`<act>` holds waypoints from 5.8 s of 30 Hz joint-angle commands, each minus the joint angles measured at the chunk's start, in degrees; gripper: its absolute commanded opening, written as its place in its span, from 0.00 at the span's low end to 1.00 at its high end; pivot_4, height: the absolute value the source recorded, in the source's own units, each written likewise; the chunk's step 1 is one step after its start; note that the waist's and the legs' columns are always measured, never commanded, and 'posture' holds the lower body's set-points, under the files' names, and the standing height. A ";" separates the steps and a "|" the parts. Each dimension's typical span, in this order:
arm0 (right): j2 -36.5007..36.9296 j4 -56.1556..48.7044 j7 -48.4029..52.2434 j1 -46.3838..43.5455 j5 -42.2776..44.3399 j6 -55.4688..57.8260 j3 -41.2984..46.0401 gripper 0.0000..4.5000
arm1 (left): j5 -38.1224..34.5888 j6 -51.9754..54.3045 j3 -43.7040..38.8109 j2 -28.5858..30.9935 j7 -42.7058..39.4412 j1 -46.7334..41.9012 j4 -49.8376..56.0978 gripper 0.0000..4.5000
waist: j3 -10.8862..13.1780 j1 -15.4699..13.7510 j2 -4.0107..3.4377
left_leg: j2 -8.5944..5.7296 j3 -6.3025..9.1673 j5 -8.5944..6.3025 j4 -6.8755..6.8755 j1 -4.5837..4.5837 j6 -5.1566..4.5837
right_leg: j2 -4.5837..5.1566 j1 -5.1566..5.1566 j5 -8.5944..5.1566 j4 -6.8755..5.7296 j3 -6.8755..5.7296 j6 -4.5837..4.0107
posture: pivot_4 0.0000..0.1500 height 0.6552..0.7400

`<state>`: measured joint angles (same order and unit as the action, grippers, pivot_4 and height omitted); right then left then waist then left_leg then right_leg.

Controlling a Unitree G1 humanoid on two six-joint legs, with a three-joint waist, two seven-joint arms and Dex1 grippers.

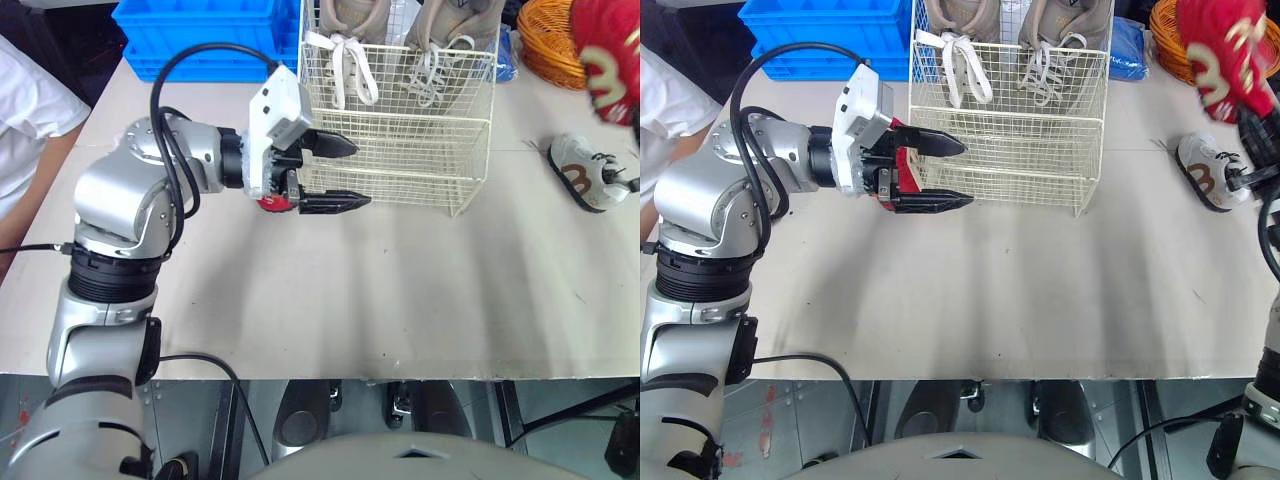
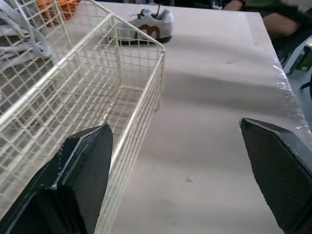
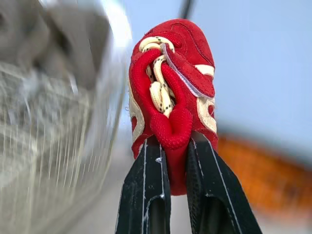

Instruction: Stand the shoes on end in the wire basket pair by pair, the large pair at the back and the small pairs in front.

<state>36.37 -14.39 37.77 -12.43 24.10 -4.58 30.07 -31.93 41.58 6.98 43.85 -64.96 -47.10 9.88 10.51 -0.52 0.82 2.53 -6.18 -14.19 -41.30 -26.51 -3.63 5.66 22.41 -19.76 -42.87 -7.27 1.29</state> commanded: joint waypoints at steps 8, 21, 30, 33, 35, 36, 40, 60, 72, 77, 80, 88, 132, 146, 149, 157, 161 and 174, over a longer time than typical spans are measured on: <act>13.02 -2.10 20.08 3.10 -8.41 -29.63 -11.96 0.00 | 2.67 -6.13 -0.83 3.94 -7.64 -1.64 -2.86 1.00 | 0.00 -0.30 0.01 | -0.04 -0.04 0.00 -0.04 0.00 -0.01 | 0.01 -0.01 0.00 0.05 0.06 0.01 | 1.00 0.36; 19.52 6.75 32.31 -21.30 -17.43 -43.58 -34.41 0.00 | 2.84 -4.14 2.55 4.08 -14.69 -2.02 -2.60 1.00 | 0.03 -0.29 0.01 | 0.15 -0.04 0.00 -0.18 0.03 0.00 | -0.10 -0.02 0.00 0.00 0.09 -0.01 | 1.00 0.36; 15.15 11.26 29.14 -30.15 -23.54 -49.59 -40.80 0.00 | 7.42 -3.22 9.88 2.12 -16.12 -4.13 -4.19 1.00 | 0.04 -0.22 0.02 | 0.13 -0.06 0.00 -0.17 0.01 0.00 | -0.07 -0.02 0.00 0.01 0.08 -0.01 | 1.00 0.36; 14.71 11.77 27.64 -30.35 -24.64 -50.33 -41.05 0.00 | 8.09 -3.10 10.64 1.19 -16.63 -4.36 -4.94 0.94 | 0.04 -0.20 0.02 | 0.14 -0.06 0.00 -0.17 0.01 0.00 | -0.08 -0.02 0.00 0.00 0.09 -0.01 | 1.00 0.36; 14.61 12.14 26.64 -30.46 -25.39 -50.65 -41.05 0.00 | 8.34 -3.36 11.08 0.87 -17.30 -4.64 -5.64 0.84 | 0.04 -0.19 0.02 | 0.15 -0.06 0.00 -0.17 0.01 0.00 | -0.08 -0.01 0.00 0.00 0.08 -0.01 | 1.00 0.36; 14.52 12.40 26.04 -30.51 -25.85 -50.83 -40.92 0.00 | 8.31 -3.37 11.24 0.73 -17.87 -4.76 -5.94 0.72 | 0.04 -0.19 0.02 | 0.15 -0.06 0.00 -0.17 0.01 0.00 | -0.09 -0.01 0.00 -0.01 0.08 -0.01 | 1.00 0.36; 14.85 13.28 24.34 -30.16 -26.76 -51.57 -40.80 0.00 | 8.79 -3.73 11.70 0.28 -19.04 -4.86 -6.73 0.31 | 0.04 -0.20 0.02 | 0.15 -0.07 0.00 -0.17 0.01 0.00 | -0.08 -0.01 0.00 -0.01 0.09 -0.01 | 1.00 0.36; 21.11 -19.01 -1.49 0.11 45.21 34.87 -23.60 1.00 | 2.70 -1.69 0.42 -8.54 -5.54 1.73 -3.69 0.10 | 0.03 -0.15 0.02 | 0.17 0.14 0.00 -0.18 0.09 -0.01 | -0.05 -0.28 0.02 0.03 -0.07 -0.05 | 1.00 0.36; 6.83 -20.88 -26.96 -3.82 58.30 40.77 -24.54 0.72 | 1.64 -0.96 -0.39 -11.55 -1.92 2.67 -3.34 0.10 | 0.04 -0.31 0.06 | 0.11 0.19 -0.01 -0.13 0.17 -0.01 | -0.04 -0.43 0.02 0.15 -0.16 -0.04 | 1.00 0.36; 5.09 -19.97 -28.15 -4.86 56.12 42.18 -24.76 0.23 | 0.94 -0.06 -0.38 -11.45 -1.73 2.68 -2.66 0.10 | 0.04 -0.28 0.06 | 0.10 0.18 -0.01 -0.09 0.17 -0.01 | -0.05 -0.43 0.02 0.19 -0.16 -0.04 | 1.00 0.36; 3.79 -20.10 -28.95 -5.45 56.04 43.07 -24.84 0.00 | 0.29 0.30 -0.50 -11.84 -1.40 2.67 -2.15 0.10 | 0.04 -0.27 0.06 | 0.11 0.19 -0.01 -0.08 0.17 -0.01 | -0.06 -0.42 0.02 0.19 -0.16 -0.04 | 1.00 0.36; 0.70 -20.88 -35.95 -11.35 58.23 42.07 -21.84 0.00 | 0.20 0.09 -3.49 -13.35 2.48 2.08 -2.19 0.47 | 0.04 -0.25 0.05 | 0.10 0.19 -0.01 -0.05 0.17 -0.01 | -0.05 -0.42 0.02 0.23 -0.16 -0.04 | 1.00 0.36; -13.43 -6.86 -48.75 -22.82 23.84 48.11 -20.17 0.48 | 1.07 -2.13 -11.69 -8.73 20.62 2.28 5.94 1.00 | 0.04 -0.18 0.03 | 0.06 0.05 -0.01 0.18 0.12 0.01 | -0.04 -0.19 0.01 0.26 -0.03 -0.04 | 1.00 0.36; -3.95 -16.33 -39.73 -15.64 25.84 51.23 -12.05 0.99 | 1.78 -4.43 -15.71 -3.11 17.07 5.80 -1.00 1.00 | 0.04 -0.15 0.03 | 0.07 -0.06 -0.01 0.26 0.07 0.01 | -0.04 -0.04 0.01 0.25 0.09 -0.04 | 1.00 0.36; 2.44 -19.96 -28.06 -10.83 26.47 49.80 -12.82 0.99 | 1.99 -4.91 -17.59 -2.66 18.17 5.53 -6.60 1.00 | 0.04 -0.17 0.03 | 0.07 -0.08 -0.01 0.27 0.07 0.01 | -0.05 -0.03 0.01 0.26 0.11 -0.04 | 1.00 0.36; 8.34 -26.36 -8.16 -3.31 25.72 44.43 -17.42 0.99 | 9.47 -3.90 -16.06 -2.36 24.76 -1.01 -28.94 1.00 | 0.03 -0.17 0.09 | 0.08 -0.07 -0.01 0.25 0.07 0.00 | -0.08 -0.03 0.01 0.24 0.12 -0.02 | 1.00 0.36; 8.74 -26.99 -4.34 -2.26 22.82 42.17 -20.20 0.99 | 11.43 -2.30 -13.91 -2.84 21.97 -7.36 -41.17 1.00 | 0.04 -0.37 0.19 | 0.07 -0.08 -0.01 0.23 0.04 0.00 | -0.06 -0.02 0.01 0.27 0.08 -0.02 | 1.00 0.36; 5.52 -26.69 -3.39 -3.01 16.98 39.07 -24.32 0.99 | 22.98 -2.21 -8.86 -5.96 18.40 -27.91 -80.27 1.00 | 0.12 0.07 0.51 | 0.07 -0.16 -0.01 0.14 -0.25 0.01 | -0.04 0.32 0.00 0.12 0.03 0.00 | 1.00 0.36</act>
<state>42.09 -39.48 34.48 -14.94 41.46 35.82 5.05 -10.26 39.09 -2.07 37.19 -44.92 -73.18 -68.83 10.63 -0.46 1.33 2.59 -6.34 -14.20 -41.16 -26.75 -3.63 5.62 22.74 -19.76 -42.75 -7.23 1.29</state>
